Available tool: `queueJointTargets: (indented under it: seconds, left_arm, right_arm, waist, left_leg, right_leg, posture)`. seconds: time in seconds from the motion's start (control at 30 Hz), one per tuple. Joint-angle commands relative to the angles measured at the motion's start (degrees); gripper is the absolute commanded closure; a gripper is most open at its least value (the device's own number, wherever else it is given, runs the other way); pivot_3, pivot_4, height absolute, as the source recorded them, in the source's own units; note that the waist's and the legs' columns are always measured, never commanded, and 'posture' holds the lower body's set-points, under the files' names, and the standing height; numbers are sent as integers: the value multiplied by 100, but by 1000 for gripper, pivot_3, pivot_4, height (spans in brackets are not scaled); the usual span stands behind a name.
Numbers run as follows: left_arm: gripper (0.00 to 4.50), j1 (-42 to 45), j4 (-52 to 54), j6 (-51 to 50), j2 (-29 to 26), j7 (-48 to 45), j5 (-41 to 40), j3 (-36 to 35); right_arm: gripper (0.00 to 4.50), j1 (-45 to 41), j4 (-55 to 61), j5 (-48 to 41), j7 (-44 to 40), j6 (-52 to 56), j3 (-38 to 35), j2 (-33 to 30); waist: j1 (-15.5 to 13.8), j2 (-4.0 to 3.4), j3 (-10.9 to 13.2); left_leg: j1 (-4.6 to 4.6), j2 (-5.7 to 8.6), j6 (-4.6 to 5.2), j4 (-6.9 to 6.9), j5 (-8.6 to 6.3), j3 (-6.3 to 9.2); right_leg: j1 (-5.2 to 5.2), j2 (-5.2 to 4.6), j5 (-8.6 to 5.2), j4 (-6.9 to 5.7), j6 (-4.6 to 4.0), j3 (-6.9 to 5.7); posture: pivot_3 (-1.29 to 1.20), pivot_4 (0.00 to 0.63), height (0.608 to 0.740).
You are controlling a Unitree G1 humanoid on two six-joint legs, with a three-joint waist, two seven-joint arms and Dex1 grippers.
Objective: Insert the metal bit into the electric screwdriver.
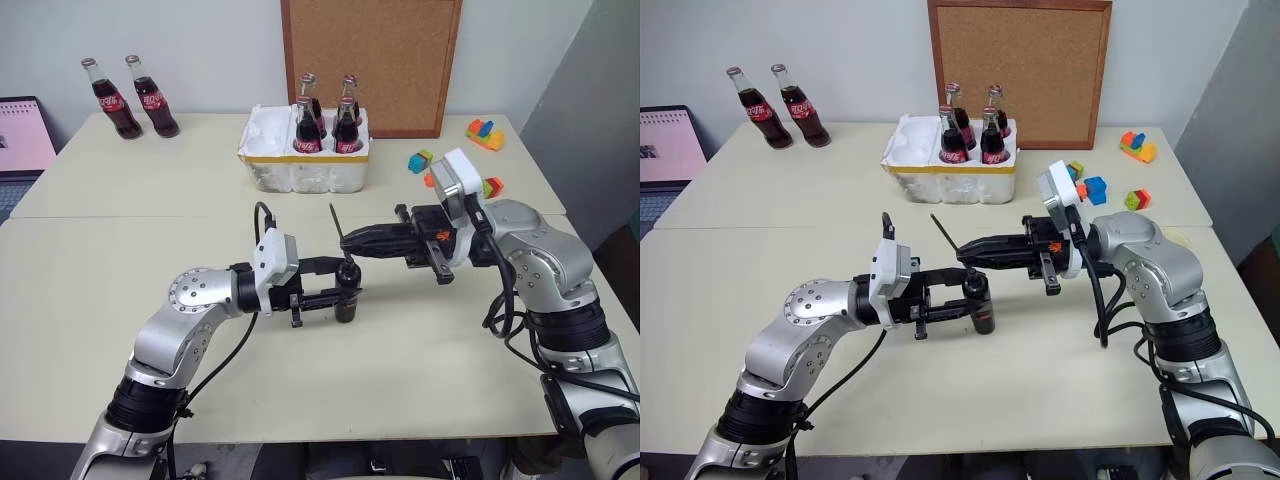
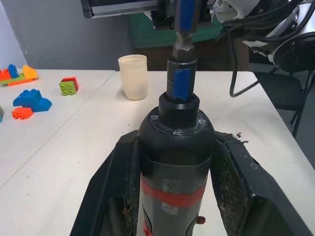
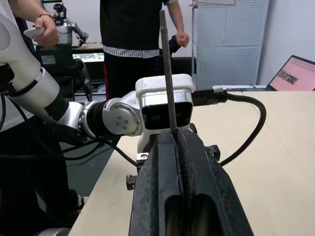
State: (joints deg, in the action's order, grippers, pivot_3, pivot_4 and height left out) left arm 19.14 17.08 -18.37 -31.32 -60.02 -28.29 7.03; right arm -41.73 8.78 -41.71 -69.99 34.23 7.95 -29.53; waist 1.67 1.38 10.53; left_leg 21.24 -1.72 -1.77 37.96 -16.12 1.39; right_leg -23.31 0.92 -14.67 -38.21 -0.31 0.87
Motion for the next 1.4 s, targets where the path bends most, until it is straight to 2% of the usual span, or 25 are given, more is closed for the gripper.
queueJointTargets:
  seconds: [0.03, 0.7, 1.4]
  left_arm:
    - [2864, -17, -19, -10, -114, -174, -47, -33]
    - [2864, 44, 27, -99, -12, -101, -98, -4]
    - [2865, 210, -160, -20, -147, -536, -66, -21]
  right_arm:
    - [4500, 52, -106, -1, -94, 186, -35, -91]
    - [4500, 195, 410, -253, 90, 569, -223, 14]
    - [4500, -204, 79, -175, -477, 307, -164, 23]
  waist:
    - [0, 0, 0]
    - [-1, 0, 0]
    - [0, -1, 1]
  left_leg:
    - [0, 0, 0, 0, 0, 0]
    - [4, 0, 0, 0, 0, 1]
    - [21, 0, 1, -3, -1, 1]
  right_leg:
    - [0, 0, 0, 0, 0, 0]
    - [0, 0, 0, 5, 0, -1]
    - [-16, 0, 0, 11, 0, -3]
  posture:
    - [0, 150, 740]
    - [0, 150, 740]
    - [0, 150, 740]
